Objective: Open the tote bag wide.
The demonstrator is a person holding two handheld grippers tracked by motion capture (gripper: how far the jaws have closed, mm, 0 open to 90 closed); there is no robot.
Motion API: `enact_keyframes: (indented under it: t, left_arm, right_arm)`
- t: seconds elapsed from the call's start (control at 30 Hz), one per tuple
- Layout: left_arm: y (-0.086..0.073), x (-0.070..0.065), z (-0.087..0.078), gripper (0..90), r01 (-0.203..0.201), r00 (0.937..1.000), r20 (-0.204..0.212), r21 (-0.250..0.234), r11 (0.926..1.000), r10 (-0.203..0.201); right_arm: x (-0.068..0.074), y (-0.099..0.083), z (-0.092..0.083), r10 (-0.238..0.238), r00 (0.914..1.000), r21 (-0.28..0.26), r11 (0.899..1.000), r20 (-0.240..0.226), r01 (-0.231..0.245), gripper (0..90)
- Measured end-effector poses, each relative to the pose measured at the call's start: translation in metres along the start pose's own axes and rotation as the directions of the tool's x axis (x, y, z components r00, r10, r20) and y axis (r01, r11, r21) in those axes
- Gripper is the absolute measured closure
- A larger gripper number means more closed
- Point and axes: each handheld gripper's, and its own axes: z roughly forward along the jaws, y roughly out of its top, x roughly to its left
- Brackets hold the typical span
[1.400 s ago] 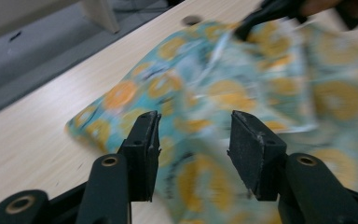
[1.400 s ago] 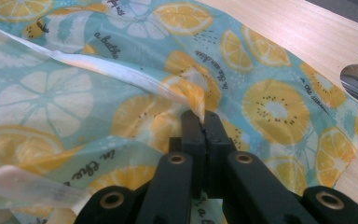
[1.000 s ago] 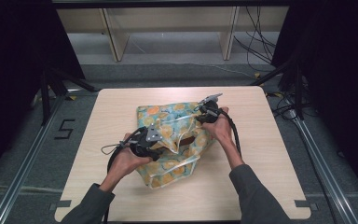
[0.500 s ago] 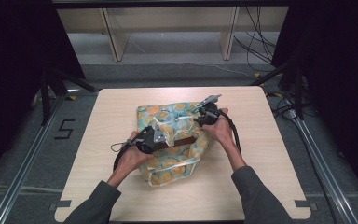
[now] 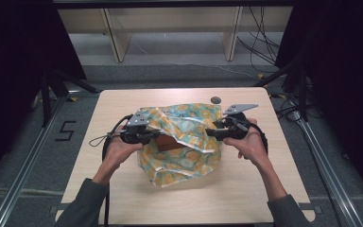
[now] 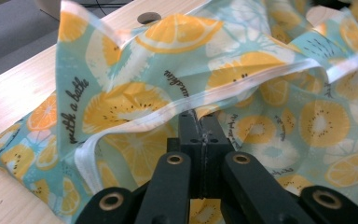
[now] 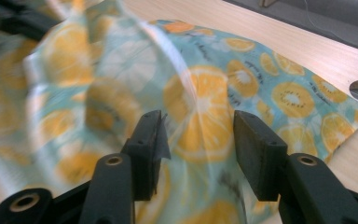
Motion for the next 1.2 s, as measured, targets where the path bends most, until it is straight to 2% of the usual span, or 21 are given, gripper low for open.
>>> enact_keyframes:
  t: [0.1,0.17,0.23,0.33,0.4,0.43,0.5,0.53,0.6,0.63,0.67,0.7,0.77,0.8,0.83,0.9,0.93,1.0,1.03,1.1,1.2]
  left_arm:
    - [0.001,0.002,0.001,89.6,-0.014,0.9999,0.006,0.016,0.9998,0.014]
    - [0.001,0.002,0.003,89.6,-0.001,1.0,0.0,0.02,0.9998,0.001]
    - [0.0,0.0,0.006,89.6,0.037,0.9993,-0.003,0.039,0.9986,-0.037]
    - [0.0,0.003,0.013,89.6,-0.002,1.0,0.006,0.042,0.9991,0.001]
    - [0.001,0.003,0.016,89.6,-0.018,0.9997,0.018,0.052,0.9985,0.017]
    - [0.0,0.001,0.017,89.6,-0.005,0.9999,0.016,0.054,0.9985,0.004]
    - [0.0,0.001,0.018,89.6,-0.025,0.9995,0.02,0.059,0.9979,0.024]
    - [-0.001,-0.001,0.019,89.5,-0.008,0.9998,0.019,0.06,0.9982,0.007]
    - [-0.001,0.0,0.019,89.5,-0.021,0.9995,0.027,0.061,0.9979,0.019]
    - [-0.002,0.0,0.019,89.5,-0.025,0.9993,0.029,0.064,0.9977,0.023]
    - [-0.003,0.0,0.019,89.5,-0.011,0.9995,0.032,0.063,0.998,0.009]
    - [-0.003,0.0,0.019,89.5,-0.004,0.9995,0.03,0.061,0.9981,0.002]
    - [-0.004,0.002,0.019,89.5,-0.024,0.9993,0.03,0.067,0.9975,0.022]
    - [-0.005,0.001,0.02,89.5,-0.012,0.9996,0.027,0.069,0.9976,0.01]
    - [-0.006,0.001,0.02,89.5,-0.01,0.9996,0.027,0.069,0.9976,0.008]
    - [-0.007,0.0,0.019,89.5,-0.007,0.9995,0.031,0.072,0.9974,0.005]
    - [-0.007,-0.001,0.018,89.5,-0.017,0.9994,0.032,0.075,0.9971,0.015]
    - [-0.009,-0.003,0.017,89.5,-0.02,0.9993,0.034,0.076,0.9969,0.017]
    - [-0.01,-0.004,0.016,89.5,-0.029,0.9988,0.041,0.081,0.9963,0.026]
    - [-0.014,-0.007,0.015,89.5,-0.039,0.9981,0.05,0.088,0.9953,0.035]
    - [-0.018,-0.009,0.012,89.5,-0.052,0.9972,0.059,0.096,0.994,0.046]
  right_arm:
    - [0.009,-0.006,-0.016,-0.031,0.9995,0.029,0.999,0.008,0.031,50.7]
    - [0.015,-0.009,-0.026,-0.048,0.9987,0.029,0.998,0.017,0.048,50.4]
    - [0.023,-0.01,-0.033,-0.061,0.9979,0.019,0.998,0.022,0.06,50.3]
    - [0.037,-0.008,-0.036,-0.104,0.994,0.006,0.994,-0.031,0.105,50.3]
    - [0.048,-0.006,-0.029,-0.114,0.9911,-0.002,0.993,-0.068,0.114,50.3]
    - [0.054,-0.006,-0.022,-0.13,0.9883,-0.002,0.992,-0.08,0.13,50.2]
    - [0.062,-0.005,-0.003,-0.163,0.9832,0.027,0.986,-0.083,0.165,48.2]
    - [0.065,-0.005,0.005,-0.162,0.9845,0.051,0.985,-0.067,0.166,46.9]
    - [0.066,-0.006,0.026,-0.164,0.9848,0.09,0.982,-0.057,0.169,45.6]
    - [0.067,-0.007,0.037,-0.153,0.988,0.101,0.983,-0.024,0.155,44.6]
    - [0.067,-0.008,0.045,-0.159,0.9872,0.141,0.978,0.01,0.156,45.3]
    - [0.066,-0.008,0.052,-0.165,0.9862,0.159,0.974,0.011,0.162,46.9]
    - [0.063,-0.008,0.062,-0.185,0.9827,0.183,0.966,0.009,0.18,62.9]
    - [0.061,-0.007,0.063,-0.215,0.9763,0.201,0.958,0.028,0.205,68.7]
    - [0.058,-0.006,0.066,-0.227,0.9723,0.192,0.958,0.055,0.213,77.3]
    - [0.054,-0.004,0.064,-0.228,0.9726,0.165,0.962,0.047,0.217,88.5]
    - [0.051,-0.001,0.062,-0.241,0.9688,0.144,0.962,0.055,0.232,89.9]
    - [0.046,0.008,0.054,-0.223,0.9742,0.104,0.97,0.036,0.218,90.0]
    - [0.041,0.013,0.048,-0.22,0.9743,0.077,0.973,0.048,0.216,90.0]
    - [0.027,0.027,0.041,-0.218,0.97,0.074,0.975,0.108,0.211,90.0]
    - [-0.003,0.044,0.044,-0.169,0.9694,0.071,0.985,0.178,0.159,90.0]
